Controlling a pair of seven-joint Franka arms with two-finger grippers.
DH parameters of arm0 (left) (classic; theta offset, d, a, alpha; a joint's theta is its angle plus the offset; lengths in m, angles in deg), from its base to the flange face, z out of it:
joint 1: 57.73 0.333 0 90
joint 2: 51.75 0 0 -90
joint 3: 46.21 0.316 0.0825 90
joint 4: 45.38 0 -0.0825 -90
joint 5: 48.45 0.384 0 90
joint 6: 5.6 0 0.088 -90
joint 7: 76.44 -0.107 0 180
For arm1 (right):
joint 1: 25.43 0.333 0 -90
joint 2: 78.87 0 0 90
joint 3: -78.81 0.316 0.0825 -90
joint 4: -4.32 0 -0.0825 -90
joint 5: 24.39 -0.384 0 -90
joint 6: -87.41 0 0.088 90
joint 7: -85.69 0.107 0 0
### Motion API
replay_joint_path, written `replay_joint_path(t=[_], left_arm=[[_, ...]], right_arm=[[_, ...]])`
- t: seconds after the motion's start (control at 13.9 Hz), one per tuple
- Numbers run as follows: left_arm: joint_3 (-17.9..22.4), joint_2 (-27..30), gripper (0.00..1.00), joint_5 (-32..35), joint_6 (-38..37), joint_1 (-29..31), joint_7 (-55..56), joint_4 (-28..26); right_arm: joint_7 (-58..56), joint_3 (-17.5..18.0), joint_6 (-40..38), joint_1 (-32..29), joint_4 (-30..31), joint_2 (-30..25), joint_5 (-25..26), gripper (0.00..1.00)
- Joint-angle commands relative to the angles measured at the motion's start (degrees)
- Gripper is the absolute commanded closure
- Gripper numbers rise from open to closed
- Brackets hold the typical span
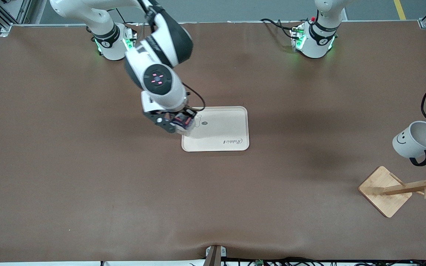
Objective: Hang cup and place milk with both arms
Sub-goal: 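Carry the mug toward the stand while the right gripper lifts the milk, then hook the mug handle on the stand peg while the right gripper carries milk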
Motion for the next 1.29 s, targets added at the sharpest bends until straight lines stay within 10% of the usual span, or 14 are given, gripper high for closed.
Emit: replay_joint_path(t=[0.0, 0.65, 1.22], left_arm=[[-0.35, -1.55, 1.0, 0.24, 0.57, -0.1, -0.7, 2.45], [-0.35, -3.31, 1.0, 0.23, 2.77, 2.19, -2.27, 2.45], [-0.26, -6.21, 1.0, 0.24, 7.25, 5.09, -8.87, 2.45]], right_arm=[[-9.78, 0.57, -9.35, -6.33, -2.37, -2.34, 0.15, 1.0], [-37.85, 0.48, -10.61, -24.52, 3.42, -7.97, 10.17, 1.0], [-57.74, 0.3, 17.85, -39.12, 37.08, -21.69, 18.04, 1.0]])
